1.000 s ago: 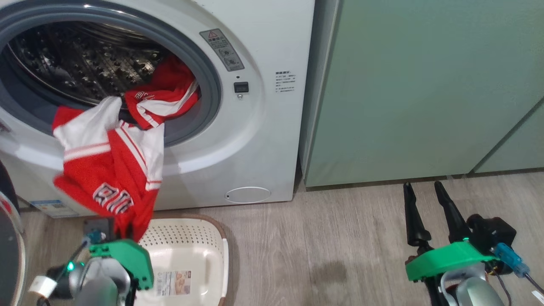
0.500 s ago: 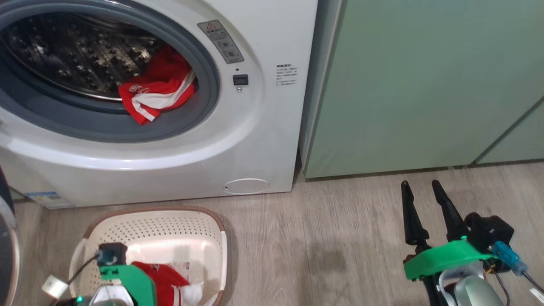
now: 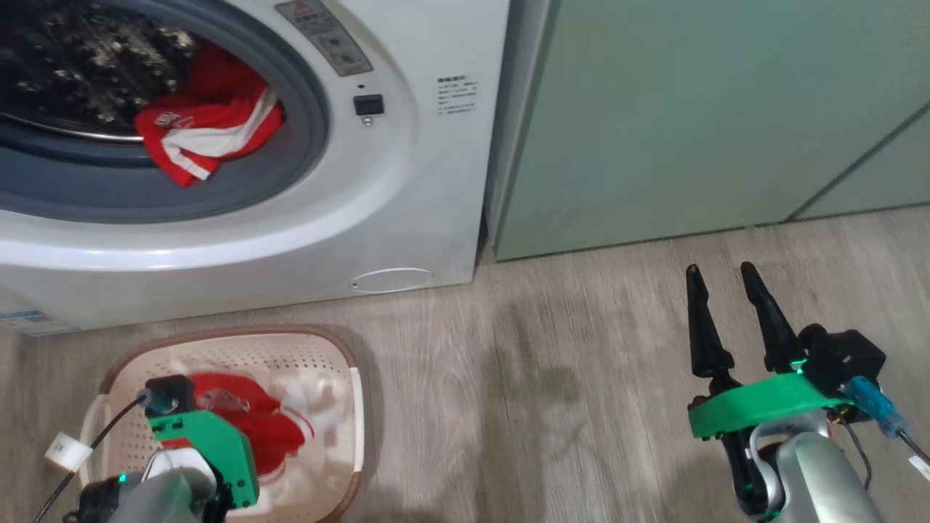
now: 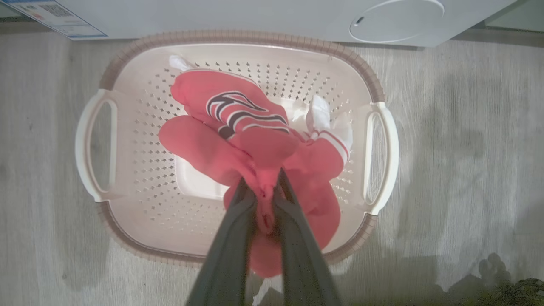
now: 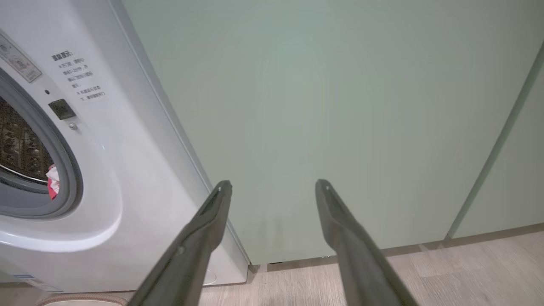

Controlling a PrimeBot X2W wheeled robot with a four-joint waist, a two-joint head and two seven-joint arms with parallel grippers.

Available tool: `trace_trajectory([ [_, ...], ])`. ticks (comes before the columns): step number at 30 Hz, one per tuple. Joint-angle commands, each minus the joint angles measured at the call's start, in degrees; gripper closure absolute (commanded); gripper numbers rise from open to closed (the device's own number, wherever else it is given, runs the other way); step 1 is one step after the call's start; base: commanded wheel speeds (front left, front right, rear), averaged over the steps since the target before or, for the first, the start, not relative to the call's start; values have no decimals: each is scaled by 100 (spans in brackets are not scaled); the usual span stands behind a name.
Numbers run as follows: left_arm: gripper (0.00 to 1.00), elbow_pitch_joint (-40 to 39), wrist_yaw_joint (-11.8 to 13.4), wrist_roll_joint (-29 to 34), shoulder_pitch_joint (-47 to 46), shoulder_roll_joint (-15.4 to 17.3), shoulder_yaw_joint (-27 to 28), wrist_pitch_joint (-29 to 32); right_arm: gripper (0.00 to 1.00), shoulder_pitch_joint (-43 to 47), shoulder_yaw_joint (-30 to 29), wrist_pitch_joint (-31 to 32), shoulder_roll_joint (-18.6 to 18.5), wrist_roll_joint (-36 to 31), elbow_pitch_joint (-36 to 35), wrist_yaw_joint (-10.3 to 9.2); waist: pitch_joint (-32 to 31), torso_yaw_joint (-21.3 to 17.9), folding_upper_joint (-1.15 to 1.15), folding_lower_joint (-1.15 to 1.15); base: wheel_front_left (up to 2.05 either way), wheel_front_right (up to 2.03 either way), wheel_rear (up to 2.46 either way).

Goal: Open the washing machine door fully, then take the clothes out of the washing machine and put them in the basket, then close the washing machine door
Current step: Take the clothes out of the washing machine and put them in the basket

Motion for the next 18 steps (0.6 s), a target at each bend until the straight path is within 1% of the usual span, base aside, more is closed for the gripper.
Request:
trace_trajectory([
  [1,100,-22,-9,-58,-121,142,196,-3,0,-112,126,-36,0,-38,-198,40,86,-87,0,0,0,0,0],
  [4,100,92,-10,-203,-142,101,292,95,0,-152,78,-36,0,-71,-206,40,141,-151,0,0,0,0,0],
  [5,87,113,-1,-261,-147,82,335,110,0,-154,63,-36,0,-82,-199,40,138,-164,0,0,0,0,0],
  [6,53,128,21,-286,-155,71,351,96,0,-152,48,-36,0,-90,-194,40,132,-171,0,0,0,0,0],
  [7,0,140,49,-301,-156,62,357,71,0,-147,34,-36,0,-96,-188,40,115,-175,0,0,0,0,0],
  [10,0,169,91,-391,-134,24,413,25,0,-112,-7,-36,0,-108,-173,40,39,-162,0,0,0,0,0],
  [13,0,182,50,-439,-123,16,422,-96,0,-88,-5,-36,0,-100,-168,40,-61,-130,0,0,0,0,0],
  [15,0,185,31,-435,-129,54,407,-308,0,-71,6,-36,0,-89,-161,40,-140,-99,0,0,0,0,0],
  [18,0,154,-30,-432,-152,126,390,-807,0,-27,45,-36,0,-59,-153,40,-301,-45,0,0,0,0,0],
])
